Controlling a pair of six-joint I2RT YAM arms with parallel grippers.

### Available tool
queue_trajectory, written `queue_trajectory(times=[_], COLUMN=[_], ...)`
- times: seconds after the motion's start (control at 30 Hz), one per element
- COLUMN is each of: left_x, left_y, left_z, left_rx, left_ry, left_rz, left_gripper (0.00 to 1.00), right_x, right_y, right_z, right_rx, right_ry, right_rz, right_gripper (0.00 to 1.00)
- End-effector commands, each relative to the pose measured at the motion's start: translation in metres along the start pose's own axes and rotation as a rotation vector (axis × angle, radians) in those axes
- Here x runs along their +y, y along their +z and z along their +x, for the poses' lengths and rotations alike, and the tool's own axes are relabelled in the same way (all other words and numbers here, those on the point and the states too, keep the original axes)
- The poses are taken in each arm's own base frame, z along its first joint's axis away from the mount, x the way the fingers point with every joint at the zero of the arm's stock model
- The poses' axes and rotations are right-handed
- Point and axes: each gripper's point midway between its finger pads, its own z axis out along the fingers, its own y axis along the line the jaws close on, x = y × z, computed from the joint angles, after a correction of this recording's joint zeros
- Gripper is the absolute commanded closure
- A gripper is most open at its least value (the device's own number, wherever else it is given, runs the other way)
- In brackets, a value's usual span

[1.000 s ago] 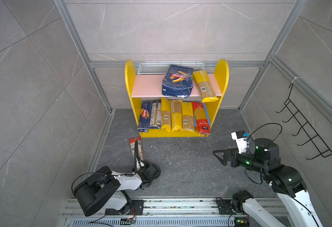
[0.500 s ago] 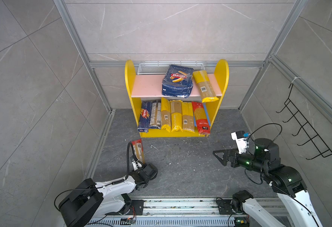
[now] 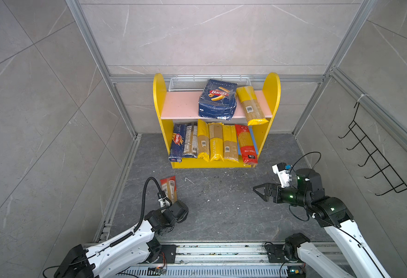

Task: Place and organize the pasta boxes and bags onto the shelf
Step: 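Grasp the red-ended spaghetti bag on the floor with the left gripper, then lift the red-ended bag upright with the left gripper toward the shelf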

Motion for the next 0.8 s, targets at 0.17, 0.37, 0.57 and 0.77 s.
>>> queue_trajectory(times=[0.17, 0.37, 0.57, 0.77], left_x=[-0.018, -0.014, -0.017, -0.027], left_y=[-0.029, -0.050, -0.071, -0.088], left_z=[-0.028, -0.042, -0.053, -0.062], left_rx=[-0.050, -0.085, -0.091, -0.089], left_ry=[0.076, 0.092, 0.116, 0.159], left_rz=[0.038, 0.058, 0.108, 0.154], left_gripper=[1.00, 1.00, 1.00, 1.00], right_x=[-0.009, -0.008, -0.005, -0.001], right_y=[0.028, 0.036, 0.041, 0.044], right_z=[-0.001, -0.007, -0.016, -0.023], right_rx=[0.029, 0.036, 0.033, 0.029], right_ry=[0.030, 0.033, 0.037, 0.039], right_rz=[-0.023, -0.035, -0.048, -0.060], right_gripper=[0.00, 0.00, 0.00, 0.00])
